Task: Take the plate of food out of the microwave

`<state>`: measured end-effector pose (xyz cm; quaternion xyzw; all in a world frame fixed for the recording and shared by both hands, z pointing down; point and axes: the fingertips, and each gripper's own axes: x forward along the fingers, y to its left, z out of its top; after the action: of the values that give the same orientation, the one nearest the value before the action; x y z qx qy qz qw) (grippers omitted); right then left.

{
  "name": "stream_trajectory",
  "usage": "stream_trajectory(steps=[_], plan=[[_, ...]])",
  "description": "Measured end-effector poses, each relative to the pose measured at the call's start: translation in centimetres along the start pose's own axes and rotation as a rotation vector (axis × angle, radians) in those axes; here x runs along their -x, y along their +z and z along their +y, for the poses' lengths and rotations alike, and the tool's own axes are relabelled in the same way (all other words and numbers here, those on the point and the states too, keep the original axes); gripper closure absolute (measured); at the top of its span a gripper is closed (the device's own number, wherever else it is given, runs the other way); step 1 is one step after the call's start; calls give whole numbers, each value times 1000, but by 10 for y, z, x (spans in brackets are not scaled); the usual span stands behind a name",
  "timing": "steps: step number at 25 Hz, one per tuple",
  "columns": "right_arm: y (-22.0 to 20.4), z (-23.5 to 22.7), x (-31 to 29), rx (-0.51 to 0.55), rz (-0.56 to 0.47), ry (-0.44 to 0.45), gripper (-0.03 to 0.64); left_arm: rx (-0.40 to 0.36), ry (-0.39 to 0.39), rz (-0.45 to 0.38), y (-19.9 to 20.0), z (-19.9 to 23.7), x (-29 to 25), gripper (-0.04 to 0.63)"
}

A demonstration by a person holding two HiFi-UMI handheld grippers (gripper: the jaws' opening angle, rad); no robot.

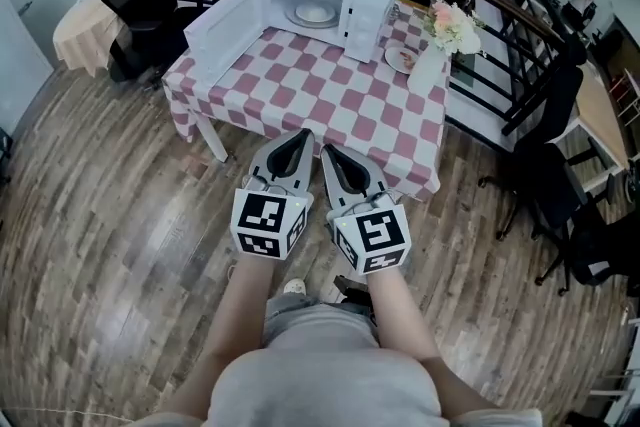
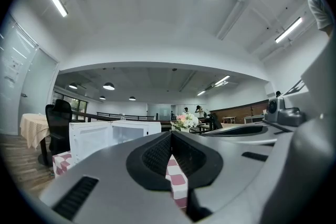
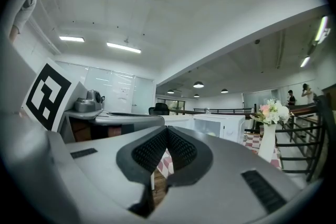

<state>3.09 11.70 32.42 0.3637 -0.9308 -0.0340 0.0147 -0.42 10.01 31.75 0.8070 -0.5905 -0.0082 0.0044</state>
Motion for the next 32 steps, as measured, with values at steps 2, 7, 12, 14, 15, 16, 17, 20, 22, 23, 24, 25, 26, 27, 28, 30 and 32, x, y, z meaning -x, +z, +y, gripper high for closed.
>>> stream_trajectory(steps=[2,7,12,14,15,16,17,20,22,23,24,25,26,27,28,30,32], plan=[[0,-3,-12,-2,-1,-11,594,0,-11,1,0,9,-8,592],[-3,-9,-37,-7,2,-32,594,17,-32,-1,-1,27,-23,592],[-12,-17,-59,-22,20,-36,594,26,-44,16,-11,42,-38,592],[-15,-20,-69,-29,25,-35,594,23,-50,24,-15,47,-45,592],[-17,-22,-73,-30,27,-34,594,24,-51,29,-17,50,-49,592],[-18,-24,-78,-32,27,-33,594,25,-52,33,-19,53,-53,592],[-19,-26,-83,-34,27,-32,594,27,-52,35,-20,56,-58,592],[-24,-38,-100,-32,32,-30,594,26,-55,38,-23,66,-77,592],[-27,-48,-112,-39,32,-34,594,24,-57,46,-27,74,-92,592],[-27,-53,-118,-43,30,-38,594,21,-60,51,-29,78,-100,592],[-28,-59,-124,-46,29,-42,594,18,-63,54,-30,82,-107,592],[-29,-64,-131,-47,28,-45,594,16,-65,54,-30,86,-115,592],[-29,-69,-138,-46,27,-45,594,18,-67,53,-31,90,-122,592],[-30,-73,-145,-45,27,-45,594,21,-68,51,-31,95,-130,592],[-31,-78,-153,-46,27,-45,594,24,-71,49,-31,99,-137,592],[-33,-88,-168,-51,29,-43,594,23,-77,51,-32,106,-153,592],[-36,-98,-182,-49,35,-38,594,19,-81,55,-33,113,-168,592]])
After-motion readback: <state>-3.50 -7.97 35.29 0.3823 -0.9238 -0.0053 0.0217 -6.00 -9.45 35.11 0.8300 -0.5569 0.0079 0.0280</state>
